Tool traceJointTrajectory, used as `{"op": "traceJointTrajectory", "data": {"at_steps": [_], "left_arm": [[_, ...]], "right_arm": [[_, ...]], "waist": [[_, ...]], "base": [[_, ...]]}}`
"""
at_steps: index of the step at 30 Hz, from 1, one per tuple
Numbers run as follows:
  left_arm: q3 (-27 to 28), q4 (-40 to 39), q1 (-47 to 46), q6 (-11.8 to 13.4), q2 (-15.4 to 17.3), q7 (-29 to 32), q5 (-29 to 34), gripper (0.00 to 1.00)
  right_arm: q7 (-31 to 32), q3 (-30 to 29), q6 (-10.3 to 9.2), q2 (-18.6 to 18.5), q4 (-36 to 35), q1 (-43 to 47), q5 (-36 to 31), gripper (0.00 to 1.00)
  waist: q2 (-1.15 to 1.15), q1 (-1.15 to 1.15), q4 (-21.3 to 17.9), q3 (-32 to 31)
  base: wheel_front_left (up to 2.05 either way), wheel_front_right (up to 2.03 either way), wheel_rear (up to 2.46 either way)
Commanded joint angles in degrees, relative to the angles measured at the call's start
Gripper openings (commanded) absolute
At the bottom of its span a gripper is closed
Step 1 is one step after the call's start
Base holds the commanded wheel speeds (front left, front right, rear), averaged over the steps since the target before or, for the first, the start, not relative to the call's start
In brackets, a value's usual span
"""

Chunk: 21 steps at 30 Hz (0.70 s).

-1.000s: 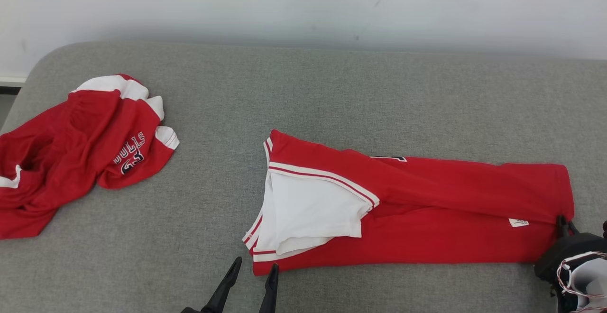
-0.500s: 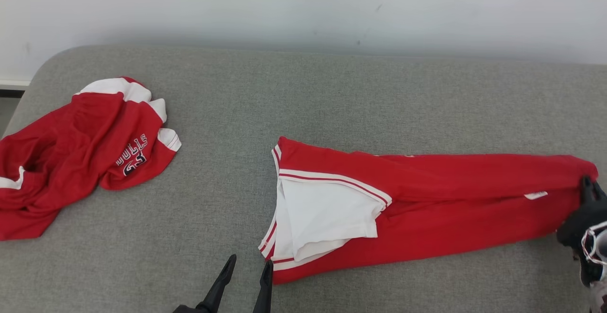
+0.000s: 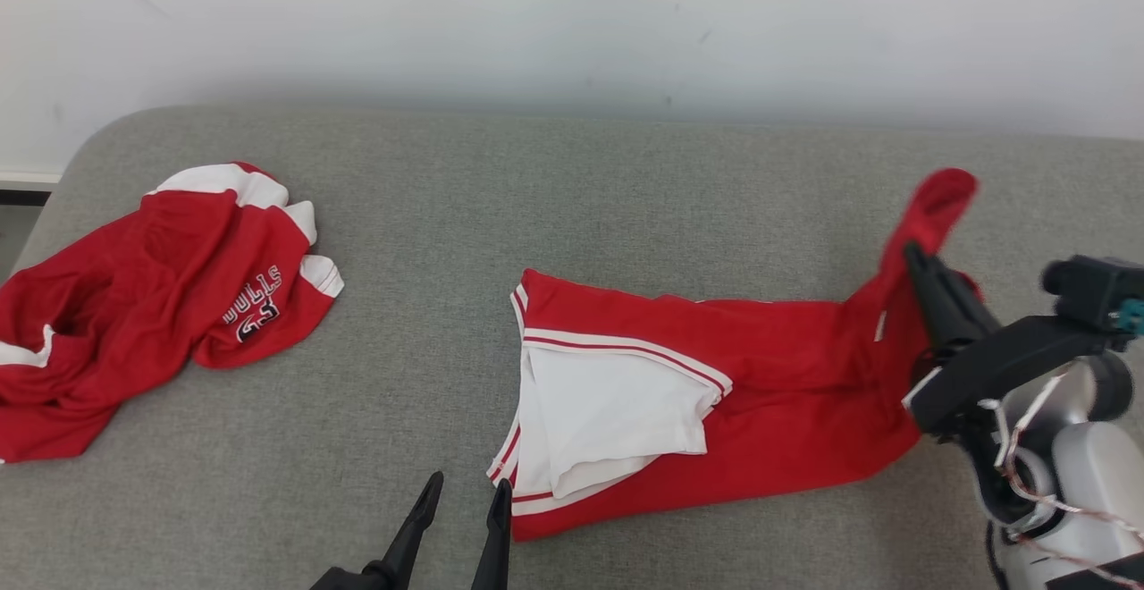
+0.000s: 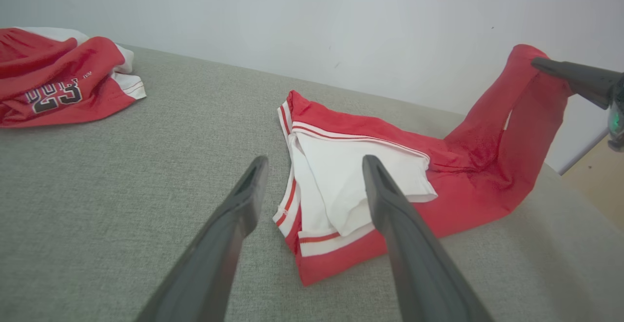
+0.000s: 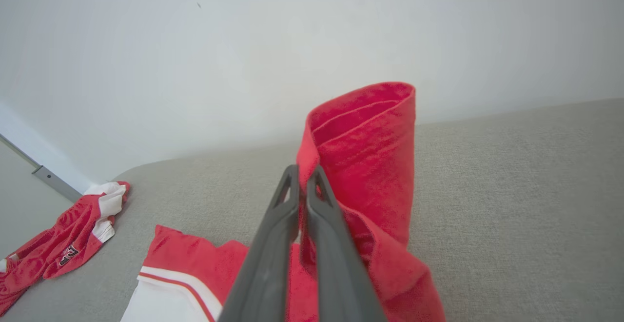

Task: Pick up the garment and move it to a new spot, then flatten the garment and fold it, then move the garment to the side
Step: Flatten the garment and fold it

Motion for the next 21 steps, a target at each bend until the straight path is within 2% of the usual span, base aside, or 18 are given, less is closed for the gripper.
{"op": "traceJointTrajectory", "data": {"at_steps": [1, 5, 9, 13, 21], "left_arm": [[0.19, 0.02, 0.61, -0.51, -0.37, -0.24, 0.35, 1.0], [0.18, 0.11, 0.48, -2.03, -1.15, -0.23, 0.53, 1.0], [0.42, 0.45, 0.52, -2.86, -1.82, -0.24, 0.89, 1.0], [0.72, 0.91, 0.51, -3.29, -2.25, -0.24, 1.3, 1.0], [0.96, 1.52, 0.44, -4.09, -3.01, -0.2, 1.69, 1.0]], "right_arm": [[1.33, 1.13, -0.14, 1.05, -2.89, 1.34, -1.24, 0.0], [4.57, 4.61, -0.14, 5.26, -8.35, 2.96, -2.89, 0.0], [5.29, 7.84, -0.14, 8.25, -9.02, 3.24, -5.07, 0.0], [4.36, 10.88, -0.14, 10.58, -5.79, 2.35, -6.23, 0.0], [1.39, 15.67, -0.14, 11.68, 3.57, 0.16, -6.52, 0.0]], "waist": [[0.0, 0.0, 0.67, -0.37], [0.0, 0.0, 2.25, -0.77], [0.0, 0.0, 4.17, -0.85], [0.0, 0.0, 6.29, -0.75], [0.0, 0.0, 9.51, -0.5]], "base": [[0.0, 0.0, 0.0], [0.0, 0.0, 0.0], [0.0, 0.0, 0.0], [0.0, 0.0, 0.0], [0.0, 0.0, 0.0]]}}
